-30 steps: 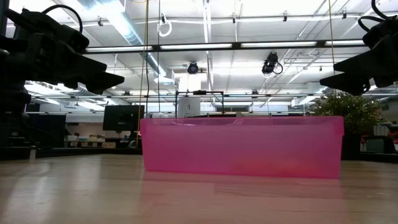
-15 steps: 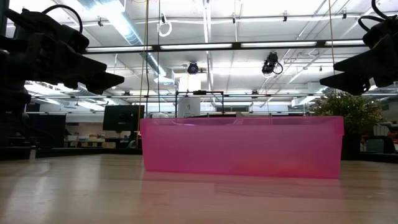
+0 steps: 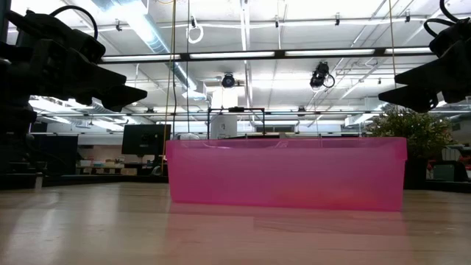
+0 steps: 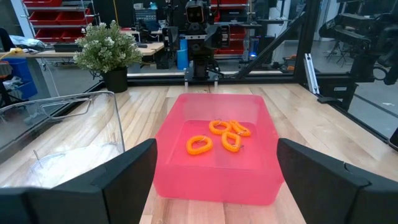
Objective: Sort spring keychains
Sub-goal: Return to Home Position
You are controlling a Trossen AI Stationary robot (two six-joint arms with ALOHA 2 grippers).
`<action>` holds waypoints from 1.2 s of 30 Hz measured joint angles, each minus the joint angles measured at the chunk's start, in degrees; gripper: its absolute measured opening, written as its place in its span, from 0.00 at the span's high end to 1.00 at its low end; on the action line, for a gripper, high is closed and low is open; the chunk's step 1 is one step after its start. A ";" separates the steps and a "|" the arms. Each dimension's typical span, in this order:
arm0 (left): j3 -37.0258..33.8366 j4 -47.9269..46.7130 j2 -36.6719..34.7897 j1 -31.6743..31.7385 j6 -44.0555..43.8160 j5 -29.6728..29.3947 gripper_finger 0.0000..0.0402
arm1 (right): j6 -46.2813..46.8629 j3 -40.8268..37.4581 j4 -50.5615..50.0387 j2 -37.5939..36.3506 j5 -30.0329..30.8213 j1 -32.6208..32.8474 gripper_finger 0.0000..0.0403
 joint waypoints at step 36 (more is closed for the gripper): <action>-0.03 -0.01 2.27 -1.69 0.02 0.02 0.16 | 0.00 0.00 -0.02 0.00 0.00 0.00 0.10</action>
